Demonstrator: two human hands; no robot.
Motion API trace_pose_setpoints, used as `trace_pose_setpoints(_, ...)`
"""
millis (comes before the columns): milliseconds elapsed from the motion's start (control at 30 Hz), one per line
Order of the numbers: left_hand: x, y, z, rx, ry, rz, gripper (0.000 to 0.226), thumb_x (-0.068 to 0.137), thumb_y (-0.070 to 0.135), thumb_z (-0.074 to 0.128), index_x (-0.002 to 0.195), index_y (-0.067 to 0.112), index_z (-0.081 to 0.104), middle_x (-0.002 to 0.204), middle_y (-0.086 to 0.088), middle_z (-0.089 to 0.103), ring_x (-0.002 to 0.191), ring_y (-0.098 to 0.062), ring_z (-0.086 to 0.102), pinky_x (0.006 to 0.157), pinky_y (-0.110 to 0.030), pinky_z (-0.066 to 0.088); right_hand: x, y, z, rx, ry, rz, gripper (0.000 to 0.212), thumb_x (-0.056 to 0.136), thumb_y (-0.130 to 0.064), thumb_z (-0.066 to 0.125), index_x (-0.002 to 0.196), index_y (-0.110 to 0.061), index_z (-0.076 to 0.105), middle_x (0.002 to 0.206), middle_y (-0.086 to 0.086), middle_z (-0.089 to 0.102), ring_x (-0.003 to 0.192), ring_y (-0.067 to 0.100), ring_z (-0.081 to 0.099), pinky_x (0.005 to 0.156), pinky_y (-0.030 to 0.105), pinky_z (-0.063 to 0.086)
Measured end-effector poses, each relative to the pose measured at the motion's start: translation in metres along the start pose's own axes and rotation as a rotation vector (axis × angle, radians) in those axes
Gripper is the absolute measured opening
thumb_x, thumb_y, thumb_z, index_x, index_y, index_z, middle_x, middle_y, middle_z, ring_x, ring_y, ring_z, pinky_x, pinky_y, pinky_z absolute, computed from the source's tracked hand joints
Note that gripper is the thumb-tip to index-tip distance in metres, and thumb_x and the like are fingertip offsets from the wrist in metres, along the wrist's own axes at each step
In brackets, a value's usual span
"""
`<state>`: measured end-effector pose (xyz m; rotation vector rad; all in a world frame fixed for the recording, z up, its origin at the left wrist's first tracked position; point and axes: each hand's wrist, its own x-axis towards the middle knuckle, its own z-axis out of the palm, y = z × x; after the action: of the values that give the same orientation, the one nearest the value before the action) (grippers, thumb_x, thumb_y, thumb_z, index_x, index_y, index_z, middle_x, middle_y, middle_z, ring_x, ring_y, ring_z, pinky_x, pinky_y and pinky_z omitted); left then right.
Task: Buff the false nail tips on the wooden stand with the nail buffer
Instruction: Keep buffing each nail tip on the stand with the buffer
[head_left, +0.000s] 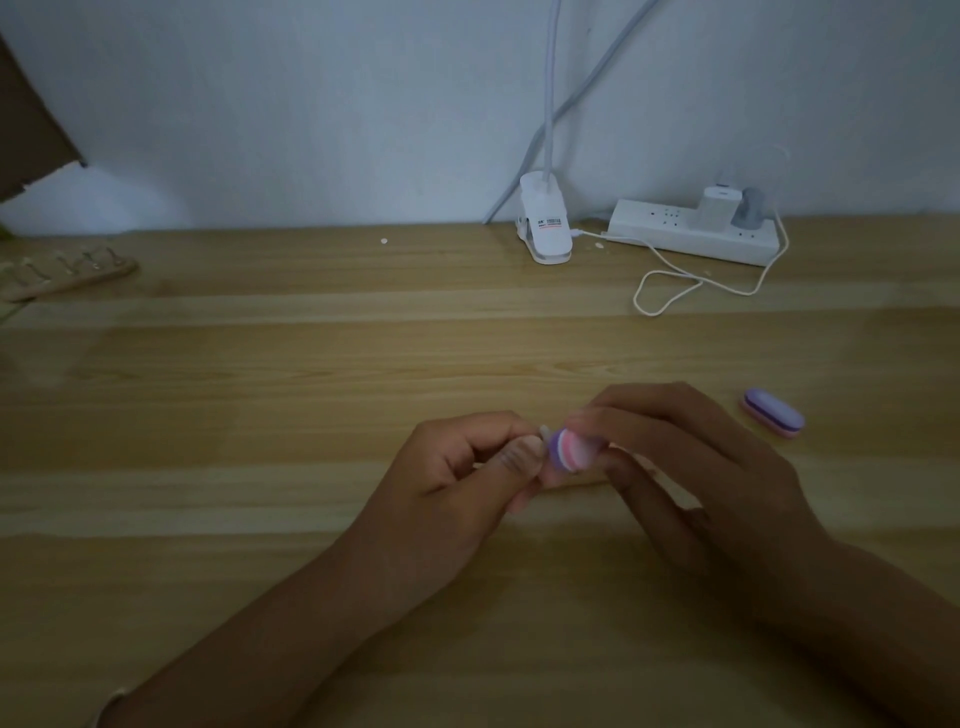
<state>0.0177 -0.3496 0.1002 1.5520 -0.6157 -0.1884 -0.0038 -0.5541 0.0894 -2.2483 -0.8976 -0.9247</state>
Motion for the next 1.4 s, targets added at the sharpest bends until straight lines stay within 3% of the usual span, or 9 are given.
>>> trace_pose_setpoints(167, -0.001, 0.003, 0.001, -0.022, -0.027, -0.013, 0.030, 0.091, 0.019, 0.051, 0.065, 0.023, 0.065, 0.050, 0.013, 0.048, 0.042, 0.003, 0.039, 0.045, -0.007, 0.030, -0.002, -0.014, 0.007, 0.069, -0.010, -0.030, 0.028, 0.101, -0.006, 0.056, 0.126, -0.013, 0.065, 0.119, 0.003, 0.063, 0.108, 0.015, 0.063, 0.090, 0.028, 0.049)
trace_pose_setpoints(300, -0.002, 0.001, 0.001, -0.013, -0.018, -0.038, 0.027, 0.092, 0.023, 0.052, 0.070, 0.013, 0.065, 0.055, 0.009, 0.047, 0.043, 0.003, 0.036, 0.044, -0.008, 0.028, 0.000, -0.002, 0.000, 0.002, -0.007, 0.010, 0.031, 0.097, -0.003, 0.057, 0.125, -0.012, 0.064, 0.115, 0.008, 0.064, 0.105, 0.017, 0.063, 0.090, 0.028, 0.050)
trace_pose_setpoints(400, -0.001, 0.002, 0.001, 0.038, -0.018, 0.022, 0.021, 0.090, 0.026, 0.061, 0.071, 0.024, 0.068, 0.058, 0.011, 0.053, 0.047, 0.003, 0.045, 0.047, -0.008, 0.033, 0.000, -0.008, 0.006, 0.029, -0.011, 0.019, 0.027, 0.100, -0.006, 0.056, 0.124, -0.010, 0.066, 0.117, 0.004, 0.063, 0.106, 0.014, 0.062, 0.090, 0.024, 0.047)
trace_pose_setpoints(500, -0.001, 0.000, 0.001, 0.153, 0.001, 0.052, 0.016, 0.087, 0.031, 0.063, 0.087, 0.020, 0.074, 0.074, -0.003, 0.068, 0.062, -0.025, 0.059, 0.053, -0.034, 0.042, -0.002, -0.010, 0.005, 0.076, -0.040, -0.021, 0.026, 0.105, -0.013, 0.052, 0.126, -0.017, 0.068, 0.122, -0.002, 0.061, 0.110, 0.012, 0.061, 0.093, 0.022, 0.044)
trace_pose_setpoints(600, -0.002, -0.003, 0.001, 0.229, 0.054, 0.041, 0.016, 0.088, 0.029, 0.061, 0.084, 0.022, 0.075, 0.069, 0.001, 0.064, 0.055, -0.032, 0.051, 0.050, -0.041, 0.036, 0.004, 0.002, -0.004, -0.006, -0.044, 0.024, 0.026, 0.098, -0.004, 0.056, 0.119, -0.009, 0.070, 0.118, 0.004, 0.063, 0.105, 0.017, 0.064, 0.091, 0.028, 0.050)
trace_pose_setpoints(767, -0.002, -0.002, 0.000, 0.204, 0.026, 0.042, 0.019, 0.087, 0.032, 0.065, 0.093, 0.019, 0.076, 0.080, -0.004, 0.072, 0.062, -0.017, 0.061, 0.052, -0.030, 0.044, -0.001, -0.009, 0.005, 0.035, -0.115, -0.025, 0.019, 0.097, -0.044, 0.062, 0.098, -0.034, 0.078, 0.098, -0.016, 0.074, 0.091, 0.003, 0.070, 0.082, 0.012, 0.052)
trace_pose_setpoints(900, -0.001, -0.001, 0.001, 0.255, 0.046, 0.044, 0.013, 0.088, 0.023, 0.063, 0.087, 0.019, 0.075, 0.068, 0.011, 0.066, 0.059, 0.003, 0.055, 0.053, -0.010, 0.037, 0.003, 0.000, -0.003, 0.002, -0.072, 0.060, 0.025, 0.095, -0.004, 0.056, 0.114, -0.004, 0.072, 0.112, 0.008, 0.067, 0.101, 0.018, 0.066, 0.093, 0.021, 0.048)
trace_pose_setpoints(1033, -0.001, -0.001, 0.001, 0.194, 0.059, 0.046, 0.017, 0.088, 0.016, 0.058, 0.089, 0.018, 0.074, 0.079, 0.000, 0.071, 0.069, -0.013, 0.063, 0.058, -0.030, 0.047, 0.001, -0.014, 0.005, 0.085, -0.020, -0.011, 0.029, 0.096, -0.001, 0.057, 0.121, -0.011, 0.065, 0.116, 0.004, 0.064, 0.106, 0.013, 0.063, 0.093, 0.022, 0.047)
trace_pose_setpoints(1400, 0.000, 0.003, 0.001, 0.071, -0.003, 0.040, 0.023, 0.094, 0.011, 0.051, 0.077, 0.010, 0.065, 0.061, 0.014, 0.053, 0.047, 0.007, 0.046, 0.050, -0.003, 0.032, 0.003, -0.002, 0.001, -0.012, 0.004, 0.042, 0.022, 0.093, -0.004, 0.057, 0.109, 0.000, 0.072, 0.109, 0.005, 0.065, 0.100, 0.015, 0.064, 0.096, 0.016, 0.044)
